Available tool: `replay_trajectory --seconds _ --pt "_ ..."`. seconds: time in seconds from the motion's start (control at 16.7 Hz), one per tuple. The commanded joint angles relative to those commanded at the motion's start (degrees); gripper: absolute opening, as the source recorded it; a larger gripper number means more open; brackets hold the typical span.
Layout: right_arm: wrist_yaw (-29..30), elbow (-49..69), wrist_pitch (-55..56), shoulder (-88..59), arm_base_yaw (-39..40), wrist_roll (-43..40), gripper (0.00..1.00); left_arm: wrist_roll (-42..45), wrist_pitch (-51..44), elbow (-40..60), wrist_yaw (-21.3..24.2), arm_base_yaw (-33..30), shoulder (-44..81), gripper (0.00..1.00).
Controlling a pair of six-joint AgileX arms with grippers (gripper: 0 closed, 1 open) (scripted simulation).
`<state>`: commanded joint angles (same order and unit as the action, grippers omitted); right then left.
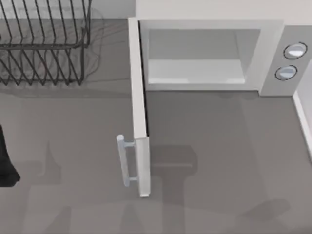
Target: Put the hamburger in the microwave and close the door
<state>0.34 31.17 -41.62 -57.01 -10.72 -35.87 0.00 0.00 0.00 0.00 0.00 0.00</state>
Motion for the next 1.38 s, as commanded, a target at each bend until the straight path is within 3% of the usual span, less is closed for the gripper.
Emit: replay_trajectory --seconds 0.36,0.84,1.38 --pt "0.0 10.7 -12.9 -17.8 -3.5 -11.6 1.0 0.0 0.0 0.0 0.0 0.0 0.0 1.0" --pt "0.0 11.9 -14.1 -19.8 -3.7 -12.9 1.0 0.0 0.0 0.0 0.0 0.0 0.0 1.0" --pt "0.0 2.1 6.4 -30.2 -3.9 -12.8 1.0 0.0 0.0 0.0 0.0 0.0 0.0 1.0"
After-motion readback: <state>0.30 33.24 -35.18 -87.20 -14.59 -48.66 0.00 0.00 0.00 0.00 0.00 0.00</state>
